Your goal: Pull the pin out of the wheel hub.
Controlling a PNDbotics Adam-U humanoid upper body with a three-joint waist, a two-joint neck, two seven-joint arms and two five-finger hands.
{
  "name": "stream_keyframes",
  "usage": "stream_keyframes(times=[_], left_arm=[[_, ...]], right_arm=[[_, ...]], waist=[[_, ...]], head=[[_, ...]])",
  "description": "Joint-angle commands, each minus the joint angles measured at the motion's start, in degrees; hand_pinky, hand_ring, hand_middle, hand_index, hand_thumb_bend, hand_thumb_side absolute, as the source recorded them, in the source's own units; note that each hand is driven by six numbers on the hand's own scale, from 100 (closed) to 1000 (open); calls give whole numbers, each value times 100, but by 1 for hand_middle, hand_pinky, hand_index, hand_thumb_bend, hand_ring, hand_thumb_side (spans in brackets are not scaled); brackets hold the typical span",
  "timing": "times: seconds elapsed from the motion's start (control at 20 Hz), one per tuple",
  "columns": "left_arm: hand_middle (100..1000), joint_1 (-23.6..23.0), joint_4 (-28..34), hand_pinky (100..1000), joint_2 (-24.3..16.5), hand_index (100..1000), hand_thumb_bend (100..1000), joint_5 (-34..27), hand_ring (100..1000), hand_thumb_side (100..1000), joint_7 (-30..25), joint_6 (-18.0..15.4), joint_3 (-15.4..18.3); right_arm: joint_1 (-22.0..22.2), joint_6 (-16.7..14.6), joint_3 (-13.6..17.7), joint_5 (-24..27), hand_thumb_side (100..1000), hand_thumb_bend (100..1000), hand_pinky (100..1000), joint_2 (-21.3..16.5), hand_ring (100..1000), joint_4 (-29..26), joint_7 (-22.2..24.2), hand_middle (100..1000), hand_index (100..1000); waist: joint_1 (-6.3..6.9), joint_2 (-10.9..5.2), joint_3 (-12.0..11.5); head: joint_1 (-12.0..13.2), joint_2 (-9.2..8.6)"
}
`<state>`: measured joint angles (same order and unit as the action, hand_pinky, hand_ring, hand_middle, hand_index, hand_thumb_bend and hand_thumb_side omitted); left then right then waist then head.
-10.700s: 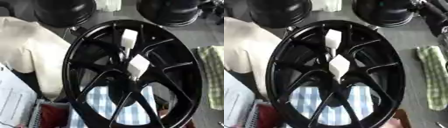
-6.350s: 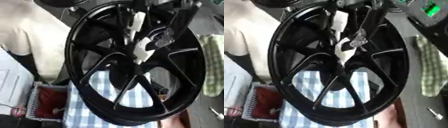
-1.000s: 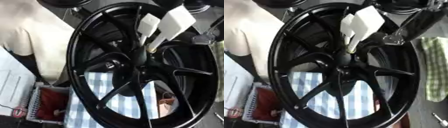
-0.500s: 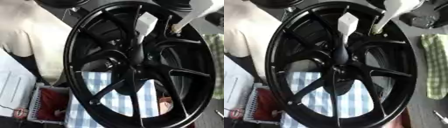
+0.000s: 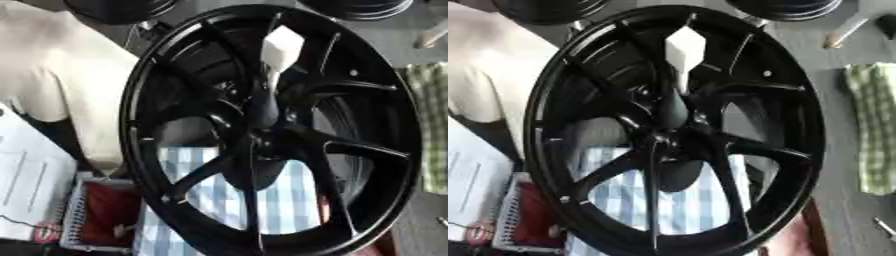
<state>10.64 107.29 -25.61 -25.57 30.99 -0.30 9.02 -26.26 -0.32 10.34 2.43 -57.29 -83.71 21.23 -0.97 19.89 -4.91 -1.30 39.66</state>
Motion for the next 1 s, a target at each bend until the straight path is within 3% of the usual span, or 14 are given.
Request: stream_keyframes(times=[0.05, 0.25, 0.45, 0.55, 0.7, 0.85, 1.0], left_arm=[[643, 18, 103, 788, -117, 767, 290, 11, 699, 764, 17, -3, 58], [643, 32, 101, 788, -109, 767, 290, 5, 699, 764, 8, 0, 49], [643, 33, 93, 789, -105, 767, 291, 1, 699, 765, 2, 3, 44], [644, 32, 88, 789, -100, 767, 291, -4, 699, 766, 0, 4, 42], [644, 35, 86, 789, -98, 767, 290, -4, 700, 766, -7, 3, 40], [645, 36, 82, 790, -98, 767, 292, -12, 700, 766, -4, 2, 42], [645, 42, 79, 789, -95, 767, 293, -16, 701, 765, -10, 1, 40]], right_arm=[[48, 0, 211, -352, 128, 100, 790, -278, 623, 498, -349, 508, 603], [167, -101, 136, -747, 122, 100, 786, -242, 633, 1034, -698, 521, 613], [320, 120, 122, -1149, 130, 139, 777, -252, 649, 1559, -1063, 535, 621], [353, 307, 107, -1348, 205, 242, 784, -219, 683, 1849, -1261, 581, 665], [355, 596, 77, -1650, 469, 483, 849, -165, 833, 2194, -1430, 819, 836], [310, 905, 115, -1964, 503, 517, 869, -126, 877, 2328, -1519, 873, 879], [234, 1174, 198, -2205, 502, 491, 863, -59, 851, 2216, -1625, 852, 866]], waist=[[10, -146, 2], [1, -147, -5], [-21, -149, -22], [-31, -152, -36], [-41, -157, -51], [-49, -162, -51], [-57, -168, -49]], head=[[-41, -107], [-140, -213], [-208, -275], [-209, -286], [-189, -279], [-172, -279], [-155, -274]])
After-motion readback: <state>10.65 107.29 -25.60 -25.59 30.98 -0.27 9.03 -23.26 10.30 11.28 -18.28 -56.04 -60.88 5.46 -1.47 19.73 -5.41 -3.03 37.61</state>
